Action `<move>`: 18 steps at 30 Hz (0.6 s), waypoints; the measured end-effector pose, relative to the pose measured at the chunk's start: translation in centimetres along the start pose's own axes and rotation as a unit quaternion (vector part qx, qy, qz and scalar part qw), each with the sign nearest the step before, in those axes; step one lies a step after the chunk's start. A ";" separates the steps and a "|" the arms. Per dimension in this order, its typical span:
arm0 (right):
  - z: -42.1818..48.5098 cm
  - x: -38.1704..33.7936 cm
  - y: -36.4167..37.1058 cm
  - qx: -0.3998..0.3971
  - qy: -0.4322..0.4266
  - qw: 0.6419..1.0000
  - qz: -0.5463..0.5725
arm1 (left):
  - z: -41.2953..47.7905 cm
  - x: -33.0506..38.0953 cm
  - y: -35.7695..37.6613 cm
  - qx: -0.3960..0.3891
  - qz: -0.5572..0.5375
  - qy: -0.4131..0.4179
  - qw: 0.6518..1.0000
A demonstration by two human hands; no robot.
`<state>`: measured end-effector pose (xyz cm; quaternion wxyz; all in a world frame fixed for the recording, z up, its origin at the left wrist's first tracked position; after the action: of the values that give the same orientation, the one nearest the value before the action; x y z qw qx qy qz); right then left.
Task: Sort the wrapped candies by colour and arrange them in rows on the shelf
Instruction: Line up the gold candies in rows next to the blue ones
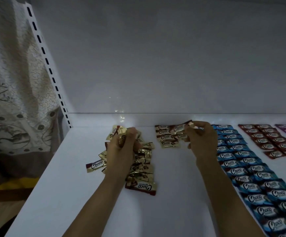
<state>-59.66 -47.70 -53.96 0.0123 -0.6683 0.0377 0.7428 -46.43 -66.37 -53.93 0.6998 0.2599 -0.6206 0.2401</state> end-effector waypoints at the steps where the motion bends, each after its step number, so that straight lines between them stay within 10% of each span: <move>1: 0.5 0.5 -0.7 0.015 -0.011 0.999 -0.039 | -0.2 0.1 0.3 -0.013 -0.011 -0.011 1.000; 18: 0.9 1.5 -1.1 -0.027 -0.047 0.925 -0.377 | -0.4 0.0 0.7 -0.058 -0.030 -0.015 0.998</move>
<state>-60.65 -46.63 -55.40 0.2750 -0.5978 -0.2382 0.7143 -46.60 -65.59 -53.90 0.7110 0.2408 -0.6360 0.1789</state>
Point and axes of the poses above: each hand's wrist, its own z-axis towards the middle knuckle, its own y-axis out of the palm, x = y × z, the point moved 5 cm from there along z, towards the middle knuckle, and after that the axes turned 3 degrees about z, right-handed, at the moved point
